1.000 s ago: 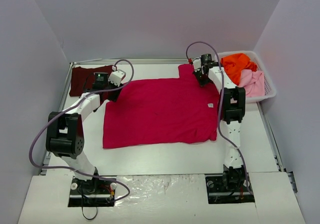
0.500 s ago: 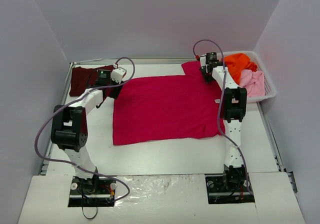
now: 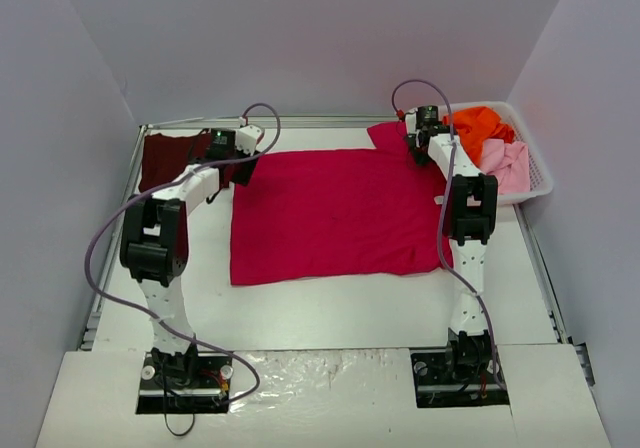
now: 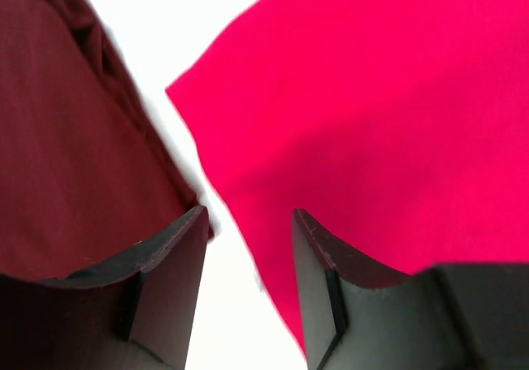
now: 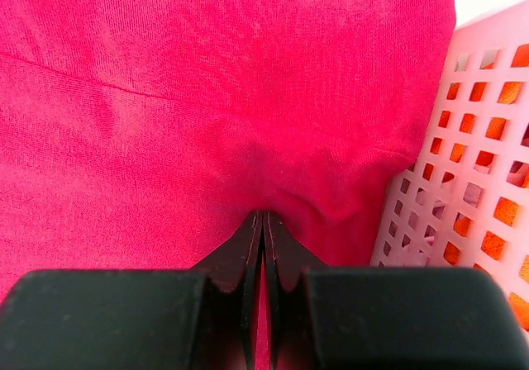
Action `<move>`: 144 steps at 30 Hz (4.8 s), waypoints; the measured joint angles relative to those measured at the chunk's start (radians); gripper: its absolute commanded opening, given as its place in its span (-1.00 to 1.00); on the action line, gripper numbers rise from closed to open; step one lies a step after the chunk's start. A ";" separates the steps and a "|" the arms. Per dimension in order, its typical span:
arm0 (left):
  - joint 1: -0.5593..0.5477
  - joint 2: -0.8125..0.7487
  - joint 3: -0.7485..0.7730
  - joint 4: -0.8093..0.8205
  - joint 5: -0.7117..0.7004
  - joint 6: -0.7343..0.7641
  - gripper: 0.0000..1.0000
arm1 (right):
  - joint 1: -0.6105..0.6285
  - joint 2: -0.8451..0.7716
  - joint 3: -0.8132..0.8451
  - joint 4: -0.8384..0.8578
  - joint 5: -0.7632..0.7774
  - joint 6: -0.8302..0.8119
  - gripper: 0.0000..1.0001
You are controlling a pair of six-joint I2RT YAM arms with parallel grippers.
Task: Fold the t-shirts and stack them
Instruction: Flatten out the tshirt
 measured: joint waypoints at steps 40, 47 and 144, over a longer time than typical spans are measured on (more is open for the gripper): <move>-0.096 0.095 0.100 -0.113 0.046 -0.024 -0.95 | 0.061 -0.200 -0.181 -0.138 -0.139 -0.013 -1.00; -0.102 0.222 0.233 -0.229 0.008 0.002 -0.95 | 0.061 -0.200 -0.235 -0.143 -0.137 -0.018 -1.00; 0.059 -0.652 -0.301 -0.624 0.193 0.171 -0.22 | -0.042 -0.866 -0.957 -0.184 -0.310 -0.096 -0.12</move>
